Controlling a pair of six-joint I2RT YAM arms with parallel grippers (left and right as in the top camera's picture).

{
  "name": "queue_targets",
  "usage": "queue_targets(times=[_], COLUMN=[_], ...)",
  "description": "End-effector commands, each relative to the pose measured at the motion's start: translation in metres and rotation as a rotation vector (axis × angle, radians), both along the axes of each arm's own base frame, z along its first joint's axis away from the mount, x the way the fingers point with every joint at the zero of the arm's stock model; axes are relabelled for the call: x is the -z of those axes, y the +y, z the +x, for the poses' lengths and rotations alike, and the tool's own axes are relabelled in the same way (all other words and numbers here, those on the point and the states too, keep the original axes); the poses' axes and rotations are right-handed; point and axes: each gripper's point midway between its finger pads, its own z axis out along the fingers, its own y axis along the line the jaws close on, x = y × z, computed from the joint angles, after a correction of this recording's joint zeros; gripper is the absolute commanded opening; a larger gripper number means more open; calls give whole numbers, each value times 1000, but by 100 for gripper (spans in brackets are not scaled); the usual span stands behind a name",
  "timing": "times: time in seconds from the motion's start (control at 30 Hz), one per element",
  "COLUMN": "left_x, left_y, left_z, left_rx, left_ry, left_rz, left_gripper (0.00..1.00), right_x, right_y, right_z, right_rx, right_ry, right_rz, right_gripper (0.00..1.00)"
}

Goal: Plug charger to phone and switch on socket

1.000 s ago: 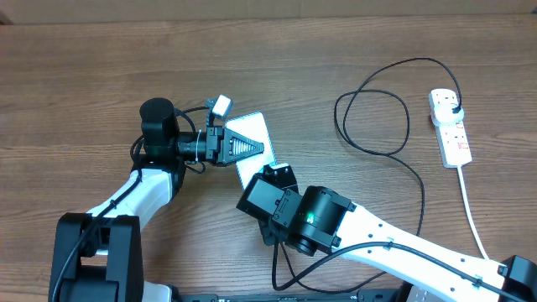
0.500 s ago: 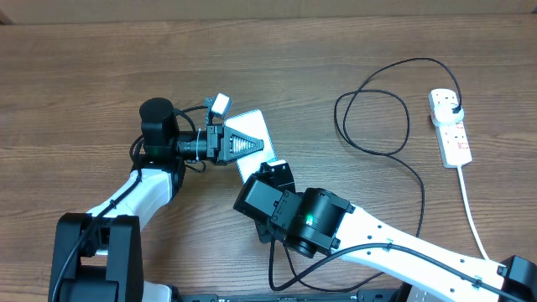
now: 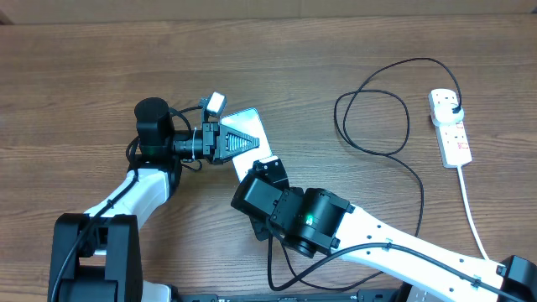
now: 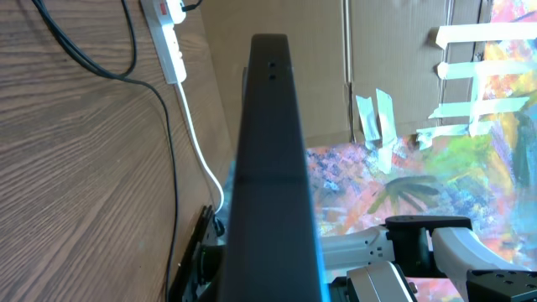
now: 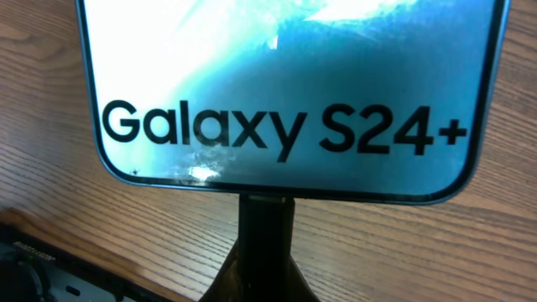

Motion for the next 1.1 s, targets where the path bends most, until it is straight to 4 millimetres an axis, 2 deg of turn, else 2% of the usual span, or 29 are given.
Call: queue_targets(times=[0.0,0.1,0.2,0.27,0.37,0.43,0.57,0.67,0.83,1.07], left_x=[-4,-4,-4,-3,-1,3,7,12,28,42], left_y=[-6,-7,-7,-7,-7,-8,-11,-16,-29,-62], left_z=[-20,-20,-19,-16,-8,3,13,19,26,29], left_rx=[107,109,104,87,37,-26,-84,-126,-204,-311], left_ry=[26,14,-23,-29,-31,-31,-28,-10,116,265], left_rz=[-25,-25,-26,-20,-4,17,40,63,118,172], left_gripper=[4,4,4,4,4,4,4,4,4,4], right_x=[-13,-12,-11,-9,-8,-10,-27,-50,-94,-146], right_y=[-2,-5,-5,-4,-5,-6,-9,-16,-54,-140], right_z=[25,28,24,20,16,15,13,16,30,35], right_rx=[28,40,29,19,12,12,13,27,116,295], right_ry=[-89,-84,-64,-41,-22,-22,-33,-79,-234,-450], right_rz=[19,17,15,19,17,18,35,61,56,5], right_gripper=[4,4,14,17,24,34,41,45,58,87])
